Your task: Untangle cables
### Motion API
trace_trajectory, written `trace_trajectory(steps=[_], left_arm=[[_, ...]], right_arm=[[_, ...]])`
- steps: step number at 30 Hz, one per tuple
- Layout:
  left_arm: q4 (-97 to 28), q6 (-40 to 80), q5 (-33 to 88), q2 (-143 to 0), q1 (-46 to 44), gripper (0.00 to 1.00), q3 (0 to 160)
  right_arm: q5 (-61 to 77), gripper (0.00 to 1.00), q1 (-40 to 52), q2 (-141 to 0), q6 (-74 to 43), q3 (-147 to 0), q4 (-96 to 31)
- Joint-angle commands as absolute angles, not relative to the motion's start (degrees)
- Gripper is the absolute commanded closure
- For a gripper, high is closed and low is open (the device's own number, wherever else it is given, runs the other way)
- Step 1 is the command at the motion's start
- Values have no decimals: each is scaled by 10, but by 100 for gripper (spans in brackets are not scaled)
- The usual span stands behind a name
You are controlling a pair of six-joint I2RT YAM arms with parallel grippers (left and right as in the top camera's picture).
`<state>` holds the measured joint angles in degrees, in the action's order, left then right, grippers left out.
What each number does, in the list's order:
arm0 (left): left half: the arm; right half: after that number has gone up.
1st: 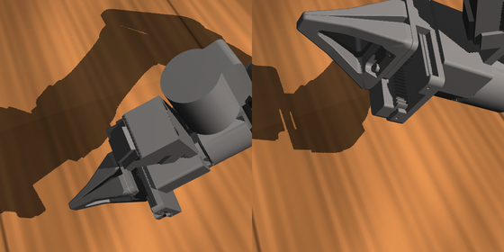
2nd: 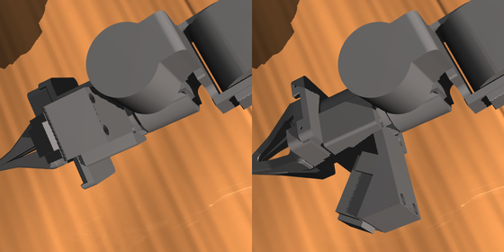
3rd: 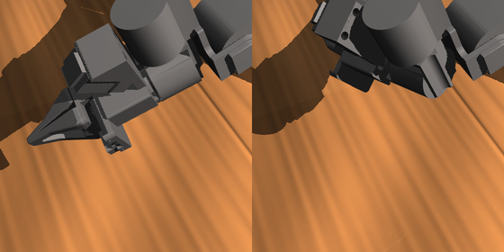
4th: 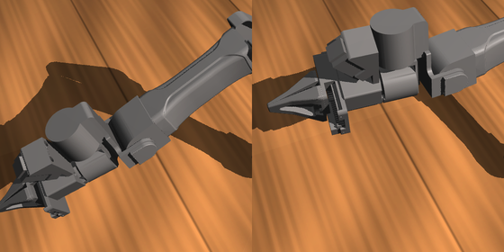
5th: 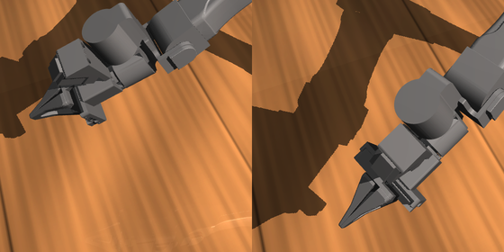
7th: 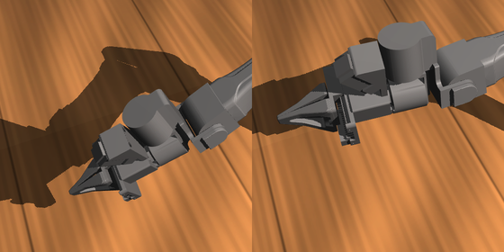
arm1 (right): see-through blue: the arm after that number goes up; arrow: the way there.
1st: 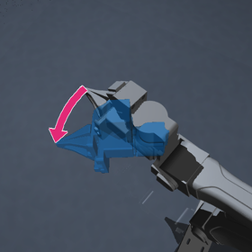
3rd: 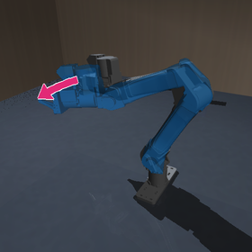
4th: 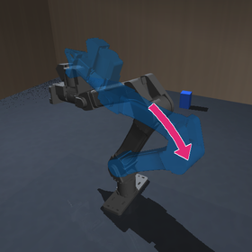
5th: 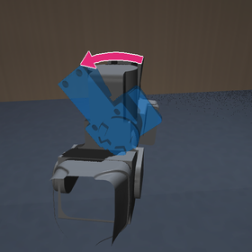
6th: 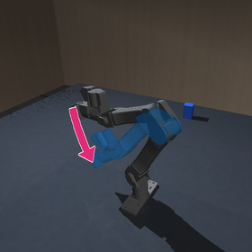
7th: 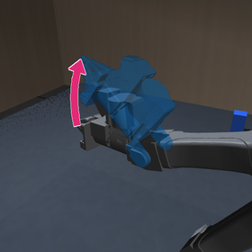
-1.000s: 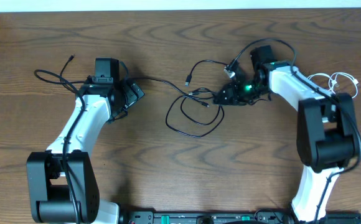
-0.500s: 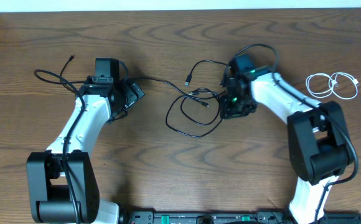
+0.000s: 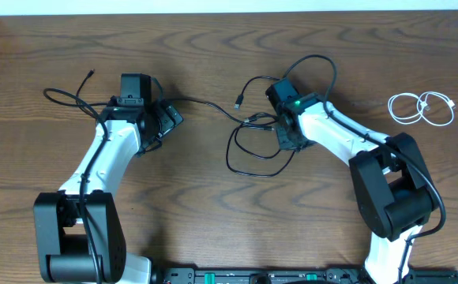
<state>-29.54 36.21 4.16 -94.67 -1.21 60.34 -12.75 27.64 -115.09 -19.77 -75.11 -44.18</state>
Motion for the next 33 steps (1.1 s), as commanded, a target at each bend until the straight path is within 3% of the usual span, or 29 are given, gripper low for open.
trace_trajectory(steps=[1,3,7,17,26,33], left_arm=[[-296,363,38,-943,-11,1,599],[-296,363,38,-943,-11,0,599],[-296,363,38,-943,-11,0,599],[-296,363,38,-943,-11,0,599],[-296,363,38,-943,-11,0,599],[-296,363,38,-943,-11,1,599]], right_arm=[[-142,79,273,-1154,-207,-736,-441],[-124,91,272,-1154,-191,-729,-425],[-88,99,267,-1154,-167,-714,-407],[-86,99,232,-1046,-170,-742,-382],[5,99,211,-863,-27,-743,-273],[11,99,210,-780,8,-743,-166]])
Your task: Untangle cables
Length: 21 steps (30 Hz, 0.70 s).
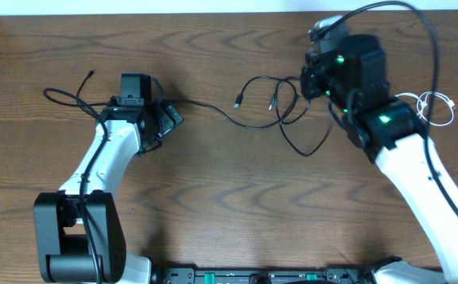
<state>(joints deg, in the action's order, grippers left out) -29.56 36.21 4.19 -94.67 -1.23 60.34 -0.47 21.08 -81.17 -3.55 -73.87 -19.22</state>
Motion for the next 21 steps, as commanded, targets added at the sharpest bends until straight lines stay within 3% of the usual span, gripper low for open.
trace_trajectory(steps=[1,9,10,12,15,16,21], left_arm=[[-296,363,38,-943,-11,1,599],[-296,363,39,-943,-11,0,599],[-296,363,38,-943,-11,0,599],[-296,363,38,-943,-11,1,599],[-296,363,38,-943,-11,0,599],[-296,363,38,-943,-11,0,599],[-296,363,38,-943,-11,0,599]], right_arm=[[11,99,210,-772,14,-743,-153],[-27,99,206,-759,39,-742,-126],[-28,95,203,-764,39,-742,-138],[-28,61,193,-781,39,-742,-167],[-29,38,171,-822,23,-742,-209],[-28,34,164,-837,13,-742,-221],[1,32,136,-917,-2,-742,-254]])
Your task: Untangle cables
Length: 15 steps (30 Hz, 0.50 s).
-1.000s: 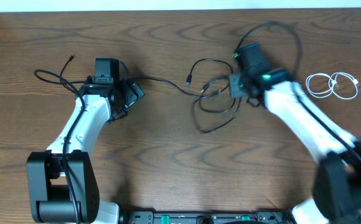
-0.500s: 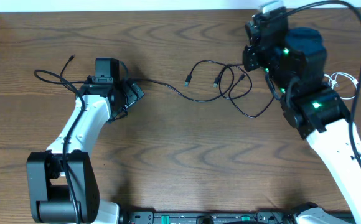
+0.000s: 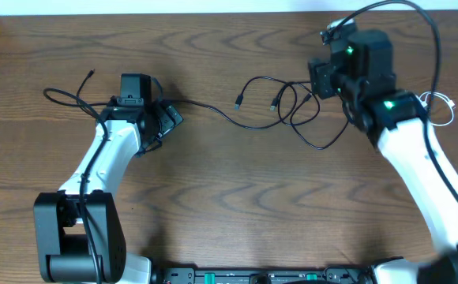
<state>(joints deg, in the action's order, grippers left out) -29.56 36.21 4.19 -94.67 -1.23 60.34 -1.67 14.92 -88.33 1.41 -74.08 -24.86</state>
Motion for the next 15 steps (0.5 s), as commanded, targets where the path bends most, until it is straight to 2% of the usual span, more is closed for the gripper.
trace_trajectory(steps=[1,7,15], left_arm=[[-296,363,38,-943,-11,0,599],[-296,363,38,-943,-11,1,599],[-296,363,38,-943,-11,0,599]], right_arm=[[9,32,133,-931,-1,-742,-254],[64,39,119,-1025,49,-756,-253],[148,43,88,-1174,39,-1031,-519]])
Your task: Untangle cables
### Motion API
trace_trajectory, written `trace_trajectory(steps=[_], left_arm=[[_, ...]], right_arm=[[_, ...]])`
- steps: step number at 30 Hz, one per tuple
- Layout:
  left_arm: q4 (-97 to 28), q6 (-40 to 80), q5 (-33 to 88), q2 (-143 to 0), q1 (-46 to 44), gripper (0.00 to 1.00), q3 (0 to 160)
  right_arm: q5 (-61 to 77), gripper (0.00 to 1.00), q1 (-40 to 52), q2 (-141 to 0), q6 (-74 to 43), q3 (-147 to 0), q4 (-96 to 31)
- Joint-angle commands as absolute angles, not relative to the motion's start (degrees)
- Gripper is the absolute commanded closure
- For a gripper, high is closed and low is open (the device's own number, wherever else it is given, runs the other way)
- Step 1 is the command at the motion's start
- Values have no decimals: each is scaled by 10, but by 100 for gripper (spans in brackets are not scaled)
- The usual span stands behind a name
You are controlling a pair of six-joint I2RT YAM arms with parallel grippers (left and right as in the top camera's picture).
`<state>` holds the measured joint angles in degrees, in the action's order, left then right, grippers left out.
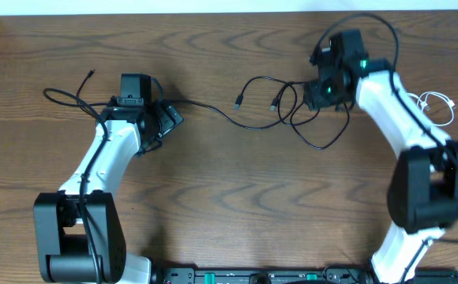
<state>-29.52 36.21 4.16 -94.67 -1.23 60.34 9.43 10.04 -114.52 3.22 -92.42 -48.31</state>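
A long black cable (213, 109) runs from a loose end at the far left (49, 93), under my left gripper (168, 118), to a tangle of loops (308, 118) right of centre. Two plug ends (238, 101) (274, 102) lie beside the loops. My left gripper rests low on the table, shut on the cable. At the tangle's upper right edge my right gripper (317, 93) appears shut on a strand; its fingertips are hidden under the wrist.
A coiled white cable (437, 106) lies at the far right, partly behind the right arm. The right arm's own black lead arcs above its wrist (371, 20). The table's back edge (213, 11) runs along the top.
The right arm has dropped and now reaches in from the right. Its gripper sits slightly left and lower at the tangle. The loops and the left arm have barely moved.
At first my right gripper sat in a tight tangle near the centre, and the left held the cable at the left. Later the right gripper was raised and farther right, and the loops had spread rightward. Now they lie looser, right of centre.
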Motion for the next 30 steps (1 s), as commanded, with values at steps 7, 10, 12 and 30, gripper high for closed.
trace_trajectory(steps=[7,10,12,30], left_arm=[[-296,363,38,-943,-11,0,599],[-296,363,38,-943,-11,0,599],[-296,363,38,-943,-11,0,599],[-296,363,38,-943,-11,1,599]], right_arm=[[188,50,84,-1310,39,-1211,-620],[186,46,83,-1335,23,-1210,-562],[185,51,83,-1345,-3,-1210,-534],[11,61,92,-1355,-616,-1178,-520]])
